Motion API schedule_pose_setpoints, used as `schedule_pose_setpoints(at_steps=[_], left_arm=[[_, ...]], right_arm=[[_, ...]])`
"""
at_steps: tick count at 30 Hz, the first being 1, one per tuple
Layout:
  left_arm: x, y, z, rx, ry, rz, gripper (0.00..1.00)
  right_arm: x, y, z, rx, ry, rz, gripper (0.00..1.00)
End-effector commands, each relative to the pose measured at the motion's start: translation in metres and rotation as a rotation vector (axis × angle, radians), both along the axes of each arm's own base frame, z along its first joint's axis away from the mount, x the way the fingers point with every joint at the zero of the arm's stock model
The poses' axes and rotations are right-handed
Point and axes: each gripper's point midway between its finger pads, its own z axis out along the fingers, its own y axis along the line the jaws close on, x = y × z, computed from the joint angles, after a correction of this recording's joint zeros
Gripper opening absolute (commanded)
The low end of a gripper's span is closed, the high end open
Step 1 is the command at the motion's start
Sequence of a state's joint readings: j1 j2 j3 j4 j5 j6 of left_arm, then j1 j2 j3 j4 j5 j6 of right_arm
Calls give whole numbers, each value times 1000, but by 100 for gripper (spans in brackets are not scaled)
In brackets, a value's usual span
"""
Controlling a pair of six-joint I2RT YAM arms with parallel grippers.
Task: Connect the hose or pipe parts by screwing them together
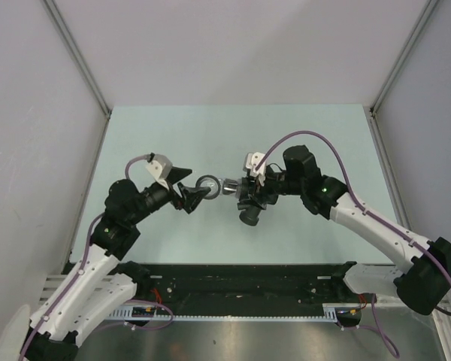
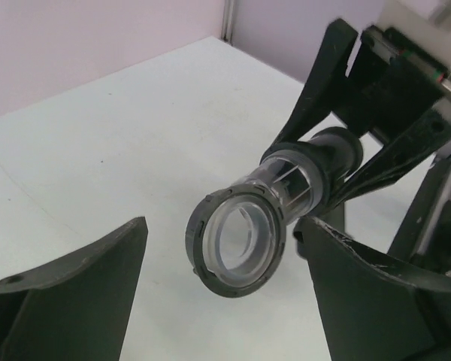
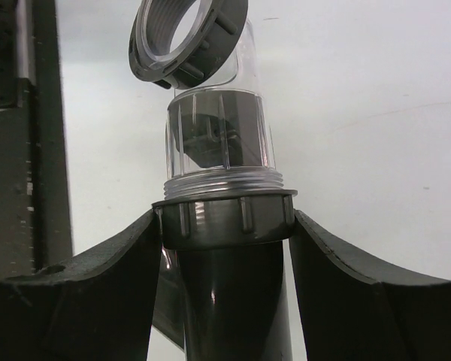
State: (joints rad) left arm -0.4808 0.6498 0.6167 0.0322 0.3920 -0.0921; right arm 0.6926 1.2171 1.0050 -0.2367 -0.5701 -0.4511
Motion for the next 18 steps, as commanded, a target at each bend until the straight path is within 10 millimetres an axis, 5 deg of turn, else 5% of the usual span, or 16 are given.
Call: schedule_pose_setpoints(at_steps=[1, 5, 9, 18], left_arm=[[-13, 1, 29, -132, 196, -19, 88], [-20, -5, 30, -221, 400, -85, 88], [-11, 5, 33, -326, 577, -81, 88], [-16, -4, 43, -396, 727, -149, 89]], right_arm=[[21, -9, 60, 36, -310, -55, 0], [30, -17, 72, 7, -480, -115, 0], [13, -20, 100, 76, -658, -139, 0], [-5, -18, 100, -11, -834, -200, 0]])
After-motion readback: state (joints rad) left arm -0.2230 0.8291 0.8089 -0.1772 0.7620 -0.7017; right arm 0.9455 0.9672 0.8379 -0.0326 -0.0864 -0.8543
